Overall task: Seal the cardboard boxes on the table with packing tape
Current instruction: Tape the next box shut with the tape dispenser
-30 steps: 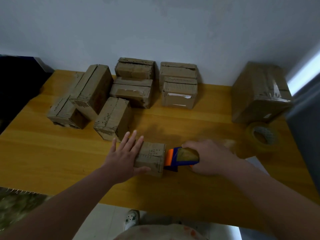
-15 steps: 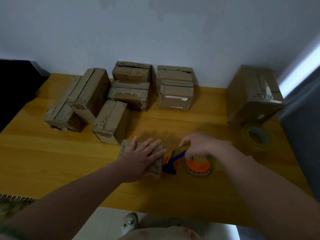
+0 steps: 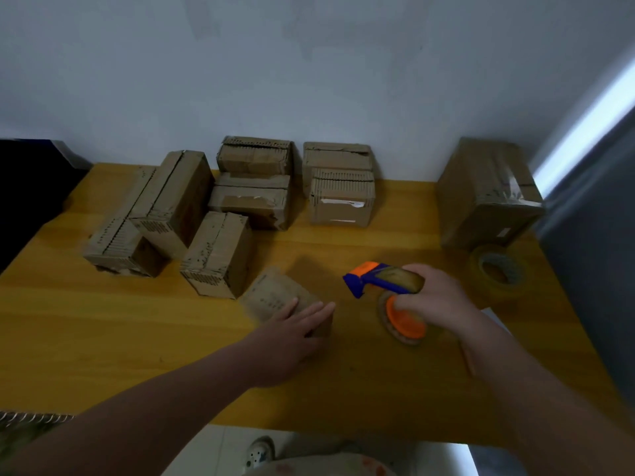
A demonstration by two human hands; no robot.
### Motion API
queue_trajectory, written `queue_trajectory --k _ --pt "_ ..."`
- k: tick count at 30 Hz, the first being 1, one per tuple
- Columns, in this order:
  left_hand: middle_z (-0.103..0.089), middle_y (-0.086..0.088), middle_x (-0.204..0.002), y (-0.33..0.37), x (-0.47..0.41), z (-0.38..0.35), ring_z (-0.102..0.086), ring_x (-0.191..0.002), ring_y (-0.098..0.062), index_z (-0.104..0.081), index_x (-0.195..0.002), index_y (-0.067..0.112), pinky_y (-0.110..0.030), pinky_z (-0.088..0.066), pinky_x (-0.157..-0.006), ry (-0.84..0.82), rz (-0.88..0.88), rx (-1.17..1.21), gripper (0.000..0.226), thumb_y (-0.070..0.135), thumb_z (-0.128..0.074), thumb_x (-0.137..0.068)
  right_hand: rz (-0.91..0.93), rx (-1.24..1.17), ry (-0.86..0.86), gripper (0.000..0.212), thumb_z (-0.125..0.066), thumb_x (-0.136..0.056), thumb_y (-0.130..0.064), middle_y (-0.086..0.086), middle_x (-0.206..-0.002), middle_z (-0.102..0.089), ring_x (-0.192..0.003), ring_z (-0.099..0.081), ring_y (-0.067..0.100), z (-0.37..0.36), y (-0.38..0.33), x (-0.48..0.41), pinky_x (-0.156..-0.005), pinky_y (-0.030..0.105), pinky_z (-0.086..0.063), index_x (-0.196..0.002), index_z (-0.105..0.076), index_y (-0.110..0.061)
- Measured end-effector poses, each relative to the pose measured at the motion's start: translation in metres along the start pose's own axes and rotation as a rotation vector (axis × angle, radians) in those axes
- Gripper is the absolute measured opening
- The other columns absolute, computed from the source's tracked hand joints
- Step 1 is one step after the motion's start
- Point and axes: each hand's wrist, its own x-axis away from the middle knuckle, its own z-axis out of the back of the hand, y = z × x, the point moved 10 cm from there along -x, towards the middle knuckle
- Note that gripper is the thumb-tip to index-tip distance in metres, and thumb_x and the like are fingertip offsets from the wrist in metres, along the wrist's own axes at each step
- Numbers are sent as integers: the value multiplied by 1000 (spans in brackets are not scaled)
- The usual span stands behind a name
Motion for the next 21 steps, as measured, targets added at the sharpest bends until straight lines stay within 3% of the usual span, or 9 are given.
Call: queue_trajectory --k 2,4,7,10,12,14,16,18,21 --pt "29 11 -149 5 4 0 28 -136 -8 -26 -150 28 -31 30 -102 -25 -52 7 56 15 -41 -98 27 -81 18 60 -80 -72 -29 -8 -103 -55 -92 -54 13 1 -2 4 -67 26 -44 -125 -52 -28" --pt "26 16 -148 4 6 1 24 -137 -6 -15 -153 31 -28 25 -104 -46 -51 -1 69 3 -42 -96 51 -182 6 58 -83 -70 -29 -15 -100 -55 -90 -53 7 -2 -5 9 -68 24 -44 -120 -52 -33" --pt "16 15 -156 -8 13 10 4 -145 -10 -4 -152 35 -31 -3 -117 -12 22 1 72 2 -39 -98 87 -293 -12 62 -85 -68 -29 -16 -106 -56 -99 -54 9 -5 -12 15 -76 28 -46 -118 -50 -37" --pt "-15 5 -160 -20 19 17 -24 -144 -20 -24 -151 28 -40 -32 -112 116 53 35 70 2 -53 -93 153 -331 -12 65 -85 -68 -25 -17 -110 -57 -101 -54 7 -3 -24 22 -79 29 -48 -120 -49 -40" --pt "-45 -3 -146 -26 19 21 -50 -129 -26 -50 -137 22 -44 -48 -97 203 44 48 69 -1 -72 -76 211 -342 -20 67 -86 -68 -22 -19 -110 -57 -101 -55 4 -3 -36 30 -73 22 -46 -120 -49 -40" --pt "-59 -6 -133 -32 22 34 -60 -117 -27 -64 -122 18 -40 -55 -88 363 77 125 57 0 -77 -69 261 -354 -44 69 -85 -62 -26 -18 -110 -58 -97 -58 0 -3 -45 38 -69 14 -46 -118 -49 -43" --pt "-62 -4 -126 -48 33 63 -61 -112 -22 -65 -120 15 -24 -52 -86 572 255 358 40 5 -69 -81 303 -366 -64 69 -85 -62 -20 -17 -111 -58 -95 -58 -7 -5 -52 43 -66 12 -49 -115 -50 -45" --pt "-66 -1 -114 -72 49 72 -62 -101 -15 -64 -121 13 -15 -47 -82 721 534 745 28 19 -58 -94 337 -365 -84 72 -85 -67 -7 -15 -114 -57 -95 -58 -9 -8 -56 46 -68 11 -49 -116 -49 -45" --pt "-65 -2 -98 -64 47 39 -62 -87 -17 -63 -114 11 -34 -53 -78 516 794 1666 39 42 -52 -94 367 -367 -118 75 -84 -67 -2 -13 -118 -56 -98 -59 -6 -14 -61 50 -72 13 -51 -119 -48 -43"
